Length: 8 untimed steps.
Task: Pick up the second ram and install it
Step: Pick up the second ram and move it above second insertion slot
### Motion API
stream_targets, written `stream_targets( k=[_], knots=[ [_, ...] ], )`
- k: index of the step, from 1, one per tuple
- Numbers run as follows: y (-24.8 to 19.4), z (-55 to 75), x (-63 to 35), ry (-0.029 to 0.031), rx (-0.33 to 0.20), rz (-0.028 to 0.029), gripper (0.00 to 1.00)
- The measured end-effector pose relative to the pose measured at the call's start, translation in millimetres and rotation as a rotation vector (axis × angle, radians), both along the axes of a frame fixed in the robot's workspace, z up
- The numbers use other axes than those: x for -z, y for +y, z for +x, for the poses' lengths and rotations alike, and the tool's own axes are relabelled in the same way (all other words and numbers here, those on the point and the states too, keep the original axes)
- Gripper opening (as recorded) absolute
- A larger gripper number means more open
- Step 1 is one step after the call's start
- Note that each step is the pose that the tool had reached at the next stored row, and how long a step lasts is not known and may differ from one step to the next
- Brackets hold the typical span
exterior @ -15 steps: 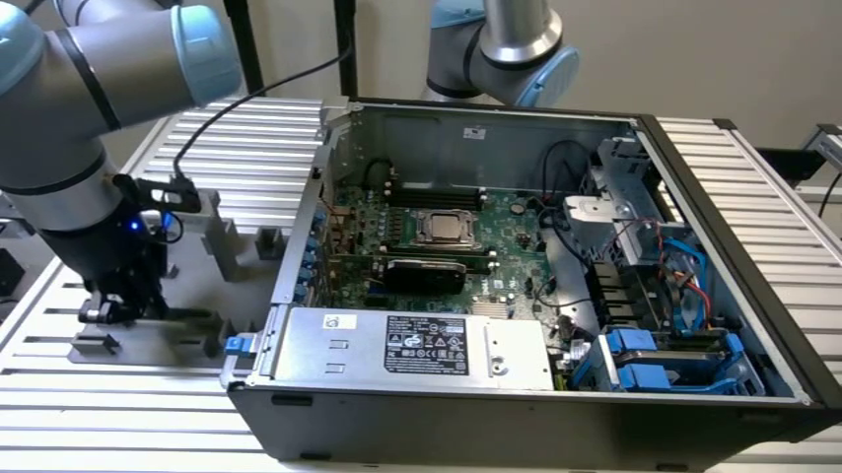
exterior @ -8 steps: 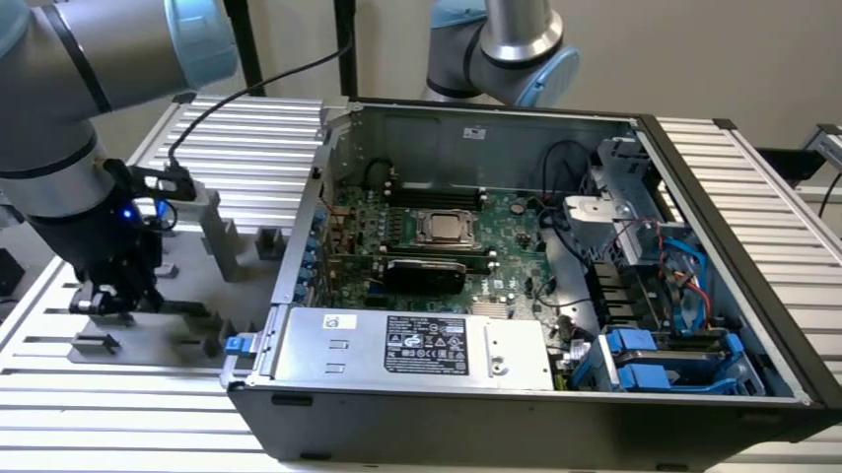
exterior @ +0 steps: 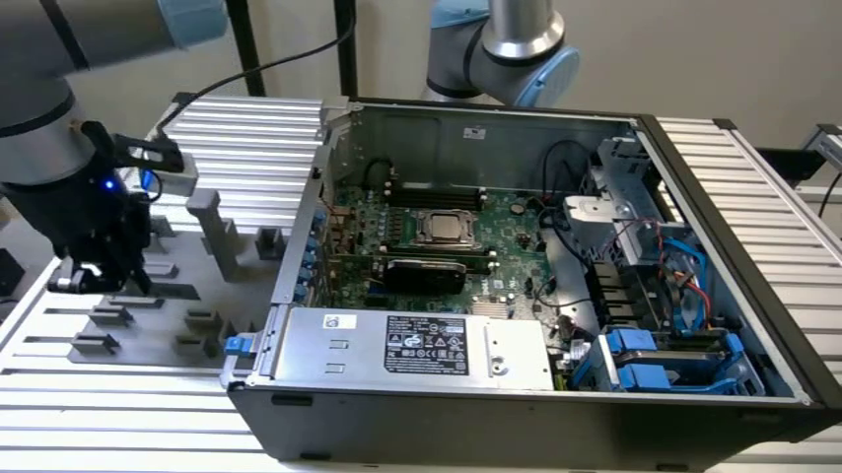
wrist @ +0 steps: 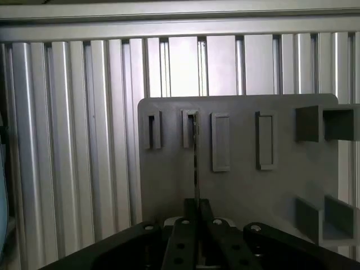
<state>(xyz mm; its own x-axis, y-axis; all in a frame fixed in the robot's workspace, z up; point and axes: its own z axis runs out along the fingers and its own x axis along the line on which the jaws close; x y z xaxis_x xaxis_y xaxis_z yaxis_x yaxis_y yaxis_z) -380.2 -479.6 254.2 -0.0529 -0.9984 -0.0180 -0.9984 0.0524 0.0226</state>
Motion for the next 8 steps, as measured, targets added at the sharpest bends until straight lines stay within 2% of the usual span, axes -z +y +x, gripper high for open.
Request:
stream_targets(
  k=[8],
  knots=[
    [0.0, 1.8, -36.5, 0.0001, 0.0, -0.0001, 0.14]
  ],
)
